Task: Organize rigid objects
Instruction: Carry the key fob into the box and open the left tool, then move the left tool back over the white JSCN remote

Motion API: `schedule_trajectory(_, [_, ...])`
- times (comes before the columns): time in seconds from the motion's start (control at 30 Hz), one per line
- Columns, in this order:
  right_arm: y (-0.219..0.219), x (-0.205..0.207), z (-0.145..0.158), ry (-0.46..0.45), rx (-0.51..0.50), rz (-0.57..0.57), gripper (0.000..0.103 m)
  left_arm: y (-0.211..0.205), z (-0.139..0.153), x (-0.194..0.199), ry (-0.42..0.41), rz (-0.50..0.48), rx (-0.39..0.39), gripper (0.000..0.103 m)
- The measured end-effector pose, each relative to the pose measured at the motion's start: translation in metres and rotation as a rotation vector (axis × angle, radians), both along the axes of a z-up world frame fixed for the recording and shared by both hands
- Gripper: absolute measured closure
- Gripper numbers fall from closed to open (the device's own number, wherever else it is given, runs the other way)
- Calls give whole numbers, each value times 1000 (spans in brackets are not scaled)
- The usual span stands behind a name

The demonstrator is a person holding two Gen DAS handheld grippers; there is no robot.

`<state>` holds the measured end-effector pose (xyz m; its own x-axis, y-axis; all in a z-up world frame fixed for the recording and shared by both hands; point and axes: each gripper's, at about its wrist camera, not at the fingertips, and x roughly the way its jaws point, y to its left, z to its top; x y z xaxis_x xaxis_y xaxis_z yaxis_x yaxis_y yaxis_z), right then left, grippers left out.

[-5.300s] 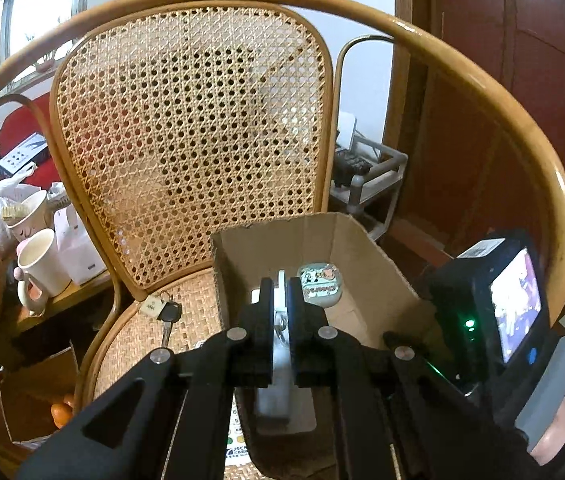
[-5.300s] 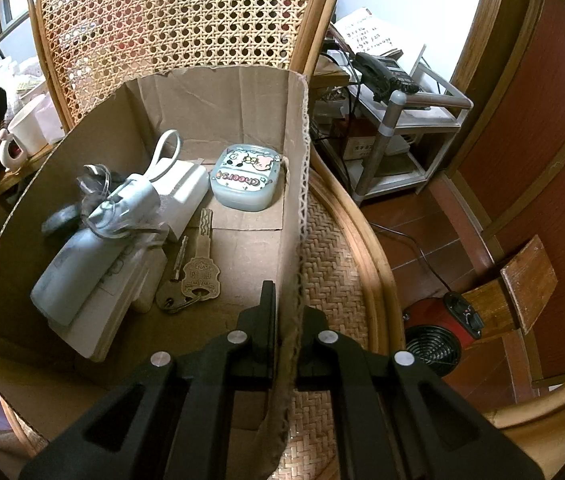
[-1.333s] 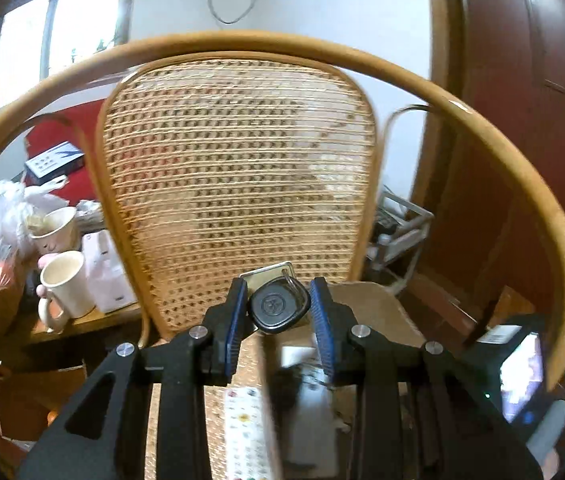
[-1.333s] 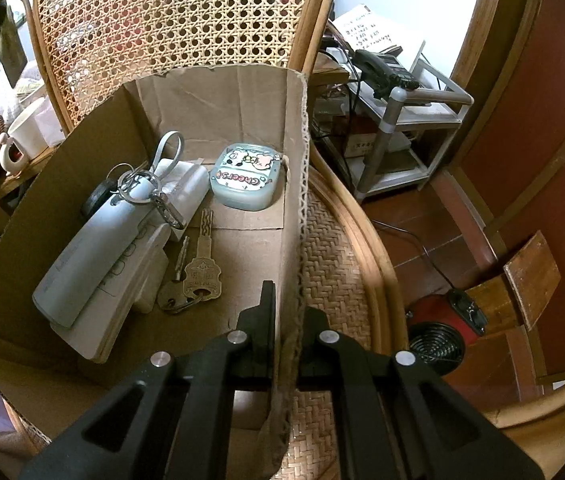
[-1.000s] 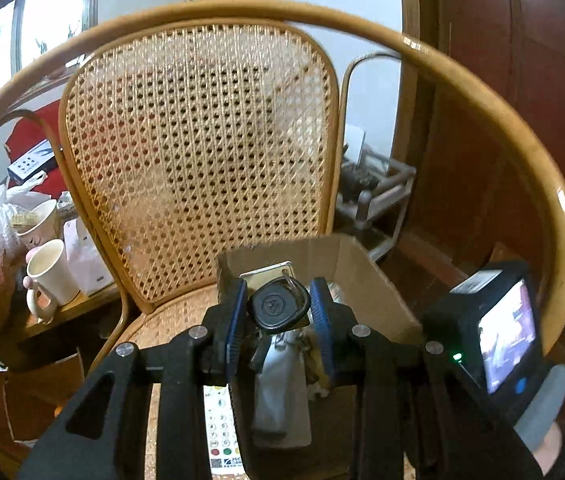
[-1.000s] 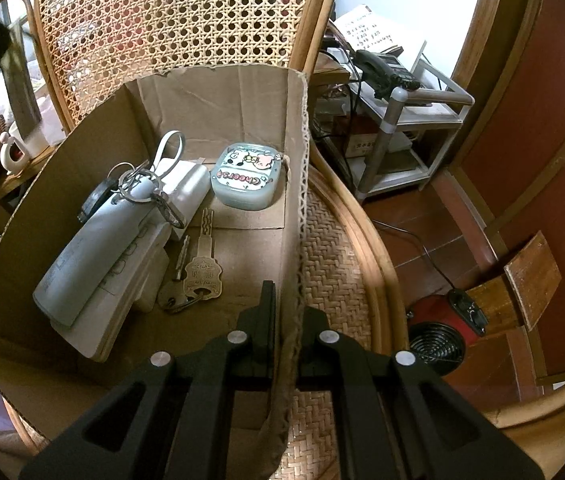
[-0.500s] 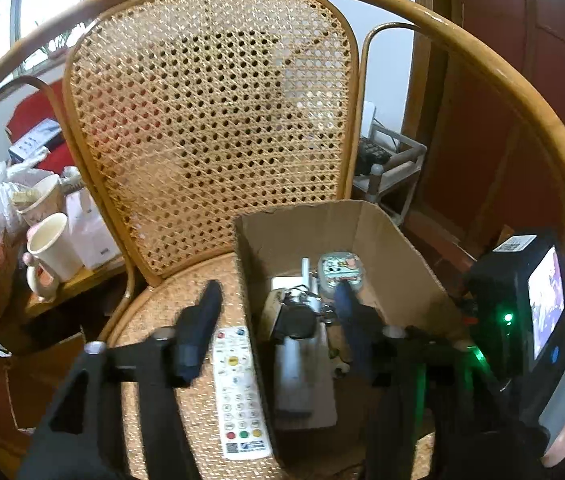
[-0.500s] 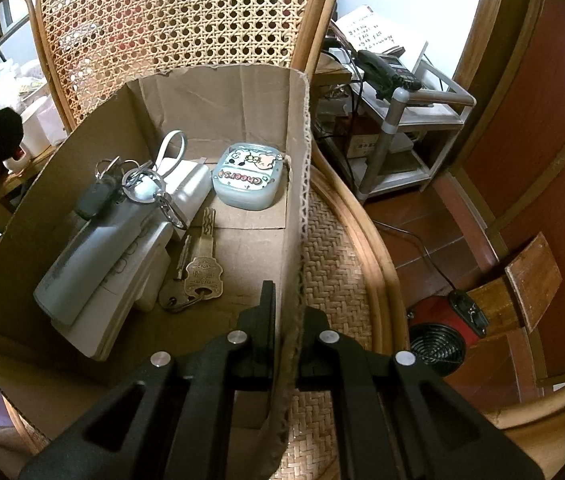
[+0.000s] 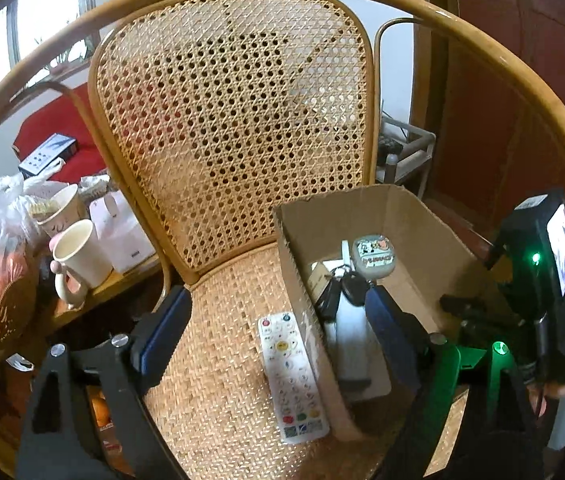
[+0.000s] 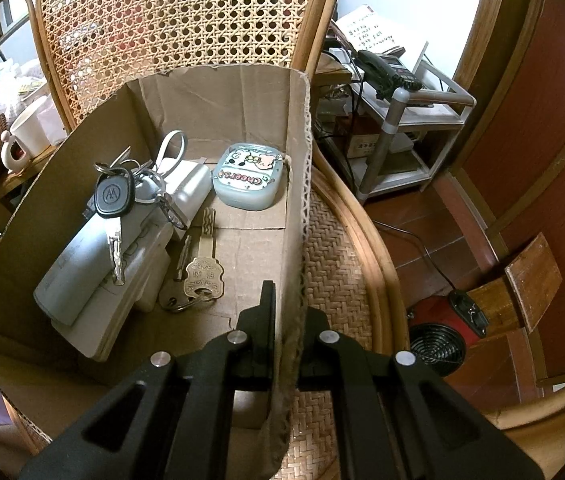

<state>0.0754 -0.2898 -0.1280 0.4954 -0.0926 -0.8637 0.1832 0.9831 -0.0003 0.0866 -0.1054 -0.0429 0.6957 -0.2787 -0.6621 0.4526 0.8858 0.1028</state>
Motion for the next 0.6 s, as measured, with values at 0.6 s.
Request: schedule_trajectory(0.6, [-2, 1, 1, -1, -4, -1, 96, 70, -41, 30, 205, 42, -67, 9])
